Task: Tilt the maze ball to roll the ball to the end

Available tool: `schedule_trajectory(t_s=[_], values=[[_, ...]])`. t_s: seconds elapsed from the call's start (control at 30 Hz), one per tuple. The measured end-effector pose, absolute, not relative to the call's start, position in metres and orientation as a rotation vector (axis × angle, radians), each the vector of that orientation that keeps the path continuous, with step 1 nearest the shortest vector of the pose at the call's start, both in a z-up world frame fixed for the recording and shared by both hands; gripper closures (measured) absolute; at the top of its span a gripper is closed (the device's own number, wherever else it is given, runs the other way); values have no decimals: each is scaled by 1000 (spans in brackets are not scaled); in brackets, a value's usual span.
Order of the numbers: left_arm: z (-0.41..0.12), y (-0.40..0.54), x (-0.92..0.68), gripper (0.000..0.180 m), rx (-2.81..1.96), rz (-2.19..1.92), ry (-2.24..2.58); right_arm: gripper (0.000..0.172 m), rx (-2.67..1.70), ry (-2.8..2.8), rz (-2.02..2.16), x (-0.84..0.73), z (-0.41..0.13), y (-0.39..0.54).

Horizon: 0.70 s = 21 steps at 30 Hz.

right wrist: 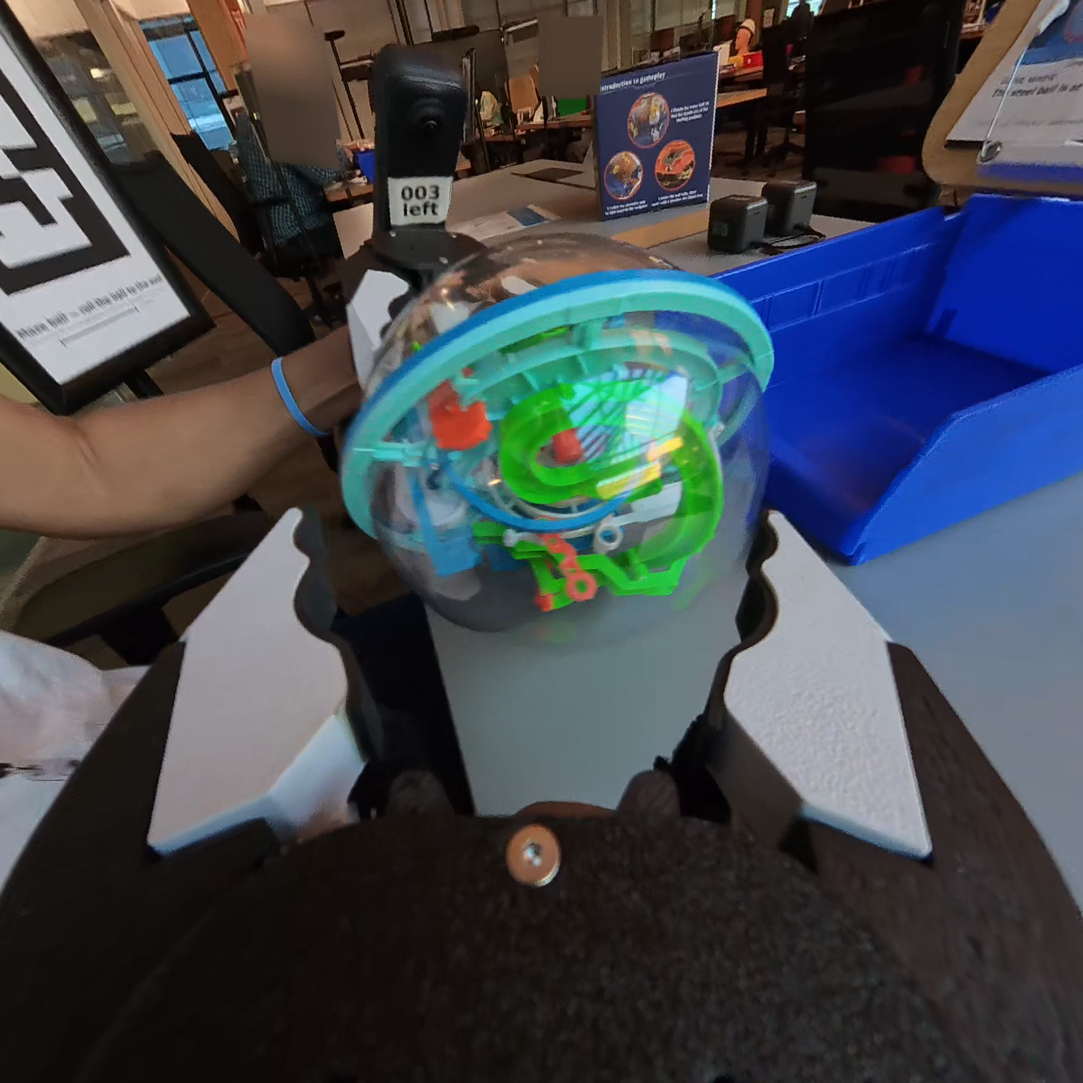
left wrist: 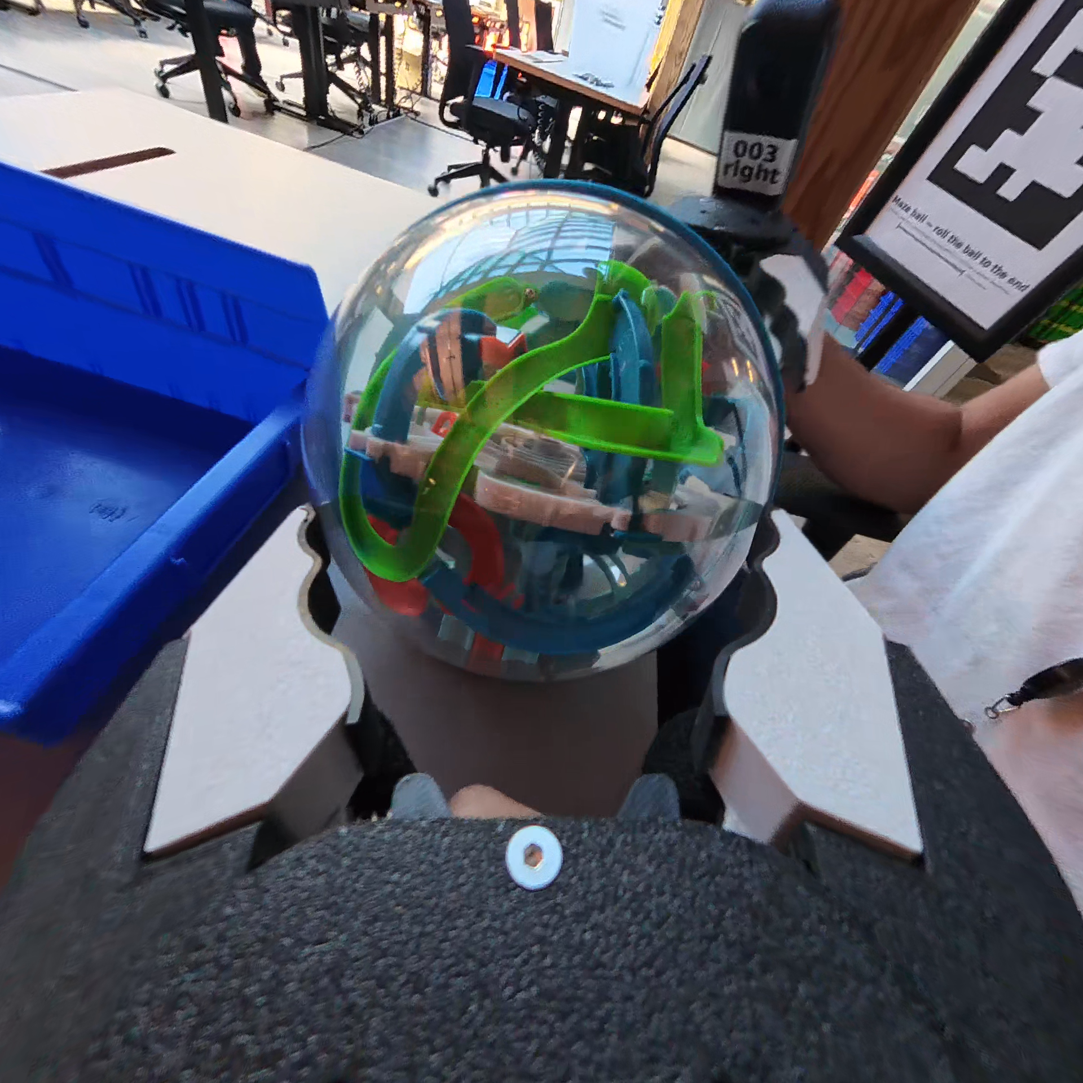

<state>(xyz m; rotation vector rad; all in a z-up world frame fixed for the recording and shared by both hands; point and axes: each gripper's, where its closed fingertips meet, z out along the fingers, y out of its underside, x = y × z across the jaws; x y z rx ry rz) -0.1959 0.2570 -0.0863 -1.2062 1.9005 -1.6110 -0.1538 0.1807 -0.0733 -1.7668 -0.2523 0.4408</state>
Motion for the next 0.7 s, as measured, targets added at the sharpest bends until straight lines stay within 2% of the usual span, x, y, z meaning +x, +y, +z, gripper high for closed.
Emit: schedule_trajectory(t_s=[0.13, 0.27, 0.33, 0.4, 0.53, 0.63, 0.7], values=[[-79, 246, -182, 45, -1244, -1419, 1851, 18, -1739, -117, 460, -168, -66, 164], [-70, 225, -170, 47, -1225, -1295, 1824, 19, -1773, 54, 303, -147, -84, 170], [-61, 218, -174, 61, -1146, -1316, 1862, 31, -1760, 102, 306, -129, -93, 169], [-50, 226, -175, 79, -1137, -1421, 1858, 30, -1726, 97, 455, -121, -94, 165], [-69, 265, -160, 52, -1303, -1572, 1873, 32, -1639, 43, 664, -101, -91, 170], [-87, 250, -159, 46, -1333, -1802, 1943, 32, -1608, -150, 705, -107, -86, 176], [-99, 229, -164, 34, -1323, -1908, 2017, 33, -1587, -282, 692, -117, -82, 180]])
